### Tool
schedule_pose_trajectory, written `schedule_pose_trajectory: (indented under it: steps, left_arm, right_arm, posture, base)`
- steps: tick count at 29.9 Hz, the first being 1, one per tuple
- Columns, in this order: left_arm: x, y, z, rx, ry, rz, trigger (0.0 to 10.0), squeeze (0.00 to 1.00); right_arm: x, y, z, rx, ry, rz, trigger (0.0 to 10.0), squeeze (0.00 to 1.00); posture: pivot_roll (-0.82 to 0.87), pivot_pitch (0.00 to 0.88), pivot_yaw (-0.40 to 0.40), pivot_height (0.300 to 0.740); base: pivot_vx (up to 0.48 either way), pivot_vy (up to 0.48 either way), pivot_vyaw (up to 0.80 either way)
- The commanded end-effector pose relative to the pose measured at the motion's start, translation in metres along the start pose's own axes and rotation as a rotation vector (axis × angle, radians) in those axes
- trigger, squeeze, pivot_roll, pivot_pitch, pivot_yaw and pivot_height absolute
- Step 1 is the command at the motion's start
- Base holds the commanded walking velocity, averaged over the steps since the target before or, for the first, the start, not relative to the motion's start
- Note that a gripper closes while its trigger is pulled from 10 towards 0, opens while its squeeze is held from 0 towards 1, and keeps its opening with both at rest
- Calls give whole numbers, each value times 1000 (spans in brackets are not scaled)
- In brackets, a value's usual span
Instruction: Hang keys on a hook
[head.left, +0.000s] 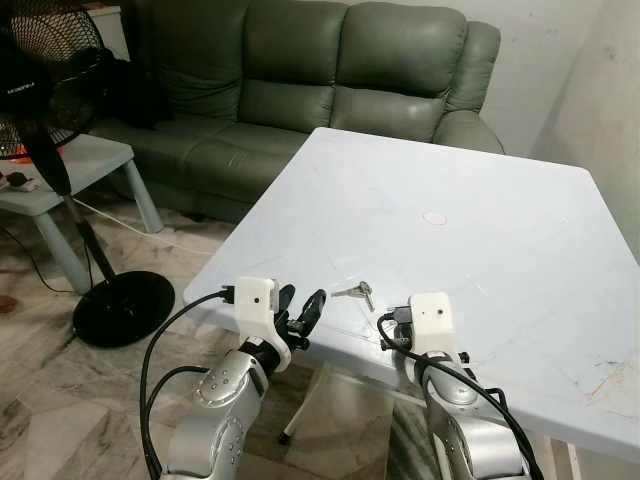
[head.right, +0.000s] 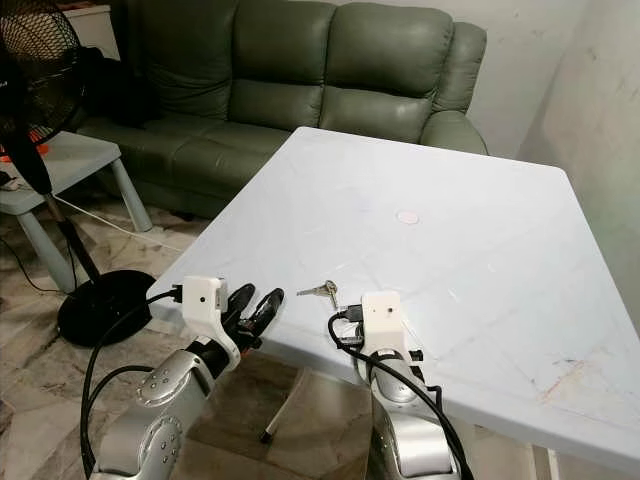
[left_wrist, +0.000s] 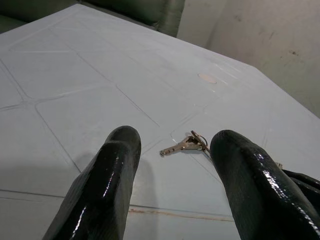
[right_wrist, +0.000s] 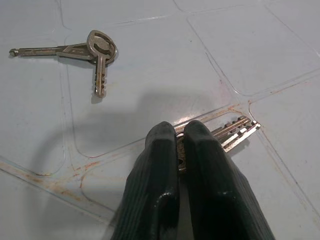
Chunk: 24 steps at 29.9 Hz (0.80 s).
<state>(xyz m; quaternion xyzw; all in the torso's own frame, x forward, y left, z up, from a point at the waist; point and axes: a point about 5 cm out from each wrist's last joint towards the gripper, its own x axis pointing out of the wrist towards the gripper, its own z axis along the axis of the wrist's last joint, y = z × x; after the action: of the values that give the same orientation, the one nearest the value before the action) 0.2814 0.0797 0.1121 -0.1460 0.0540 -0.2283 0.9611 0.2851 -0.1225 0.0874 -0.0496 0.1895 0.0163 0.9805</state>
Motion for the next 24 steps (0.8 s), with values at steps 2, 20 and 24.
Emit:
schedule_pose_trajectory:
  steps: [2,20,24]
  left_arm:
    - [1,-9,0,-39,-12,-7,10000,0]
    - [2,-10,0,-52,-12,-5,10000,0]
    - [2,-10,0,-54,-12,-4,10000,0]
  right_arm:
    - [1,0,-9,-1,48,-6,10000,0]
    - [0,-5,2,25,-47,-51,0,0]
    - [-1,-9,12,108,-129,-36,0,0]
  posture:
    - [-9,19,-38,740]
    - [-8,21,-37,740]
    - [-8,23,-37,740]
  base:
    - [0,0,0]
    - [0,0,0]
    - [0,0,0]
